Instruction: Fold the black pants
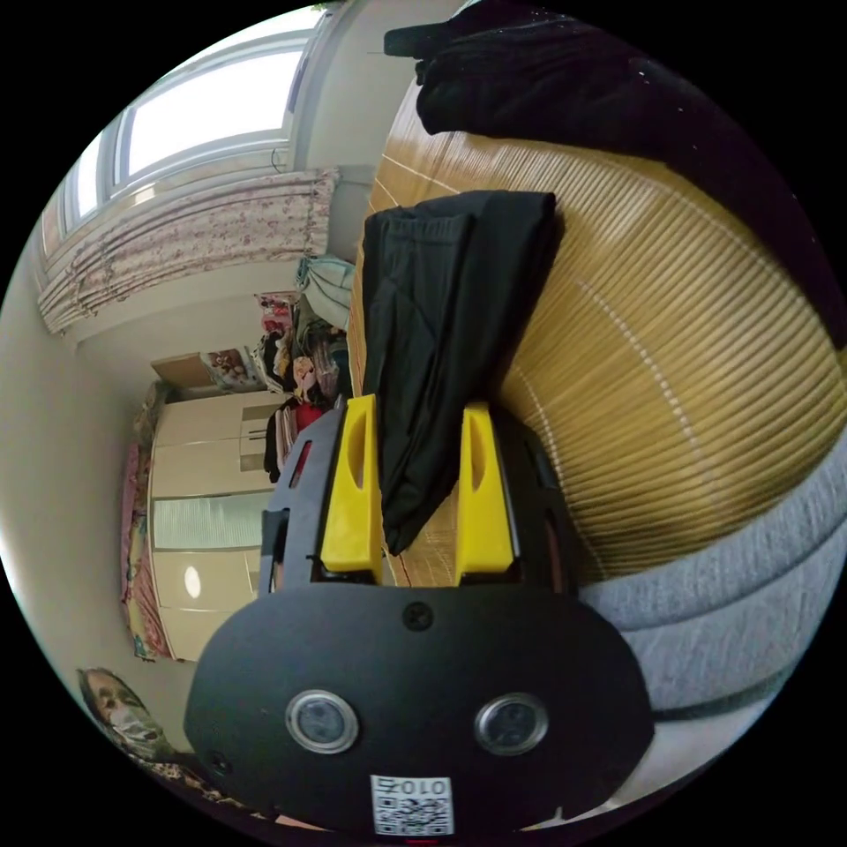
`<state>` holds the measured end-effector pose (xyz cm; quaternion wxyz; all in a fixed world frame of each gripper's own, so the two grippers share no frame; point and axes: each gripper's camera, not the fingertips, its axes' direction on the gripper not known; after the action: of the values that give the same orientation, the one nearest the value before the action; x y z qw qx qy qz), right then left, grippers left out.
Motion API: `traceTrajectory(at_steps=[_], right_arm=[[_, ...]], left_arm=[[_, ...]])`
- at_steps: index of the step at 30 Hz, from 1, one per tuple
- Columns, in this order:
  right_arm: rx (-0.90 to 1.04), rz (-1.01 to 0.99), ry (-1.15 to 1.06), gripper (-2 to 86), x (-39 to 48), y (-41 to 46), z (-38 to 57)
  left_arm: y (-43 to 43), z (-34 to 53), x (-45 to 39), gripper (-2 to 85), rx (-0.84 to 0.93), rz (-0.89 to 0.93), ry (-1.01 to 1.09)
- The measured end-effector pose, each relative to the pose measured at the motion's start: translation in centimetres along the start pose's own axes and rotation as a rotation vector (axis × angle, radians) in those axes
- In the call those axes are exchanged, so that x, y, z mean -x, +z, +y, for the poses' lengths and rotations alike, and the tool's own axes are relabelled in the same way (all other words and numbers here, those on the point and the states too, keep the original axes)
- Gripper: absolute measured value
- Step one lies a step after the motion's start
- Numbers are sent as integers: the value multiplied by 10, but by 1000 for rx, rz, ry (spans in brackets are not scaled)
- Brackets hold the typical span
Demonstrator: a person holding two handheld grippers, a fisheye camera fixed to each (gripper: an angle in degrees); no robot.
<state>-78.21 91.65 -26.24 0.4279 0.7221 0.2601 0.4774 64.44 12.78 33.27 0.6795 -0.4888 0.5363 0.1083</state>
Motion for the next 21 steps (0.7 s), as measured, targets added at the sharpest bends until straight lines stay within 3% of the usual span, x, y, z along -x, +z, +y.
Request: traceTrajectory(at_steps=[6, 9, 14, 21], right_arm=[[61, -2, -43, 102, 30, 22, -30], [103, 57, -49, 69, 45, 29, -37], [115, 133, -121, 53, 85, 18, -21], [161, 70, -21, 52, 91, -7, 34]], left_arm=[[107, -53, -20, -1, 61, 99, 71], [155, -75, -22, 0, 68, 54, 54], [228, -96, 22, 7, 63, -14, -182], [300, -112, 57, 65, 10, -40, -449]])
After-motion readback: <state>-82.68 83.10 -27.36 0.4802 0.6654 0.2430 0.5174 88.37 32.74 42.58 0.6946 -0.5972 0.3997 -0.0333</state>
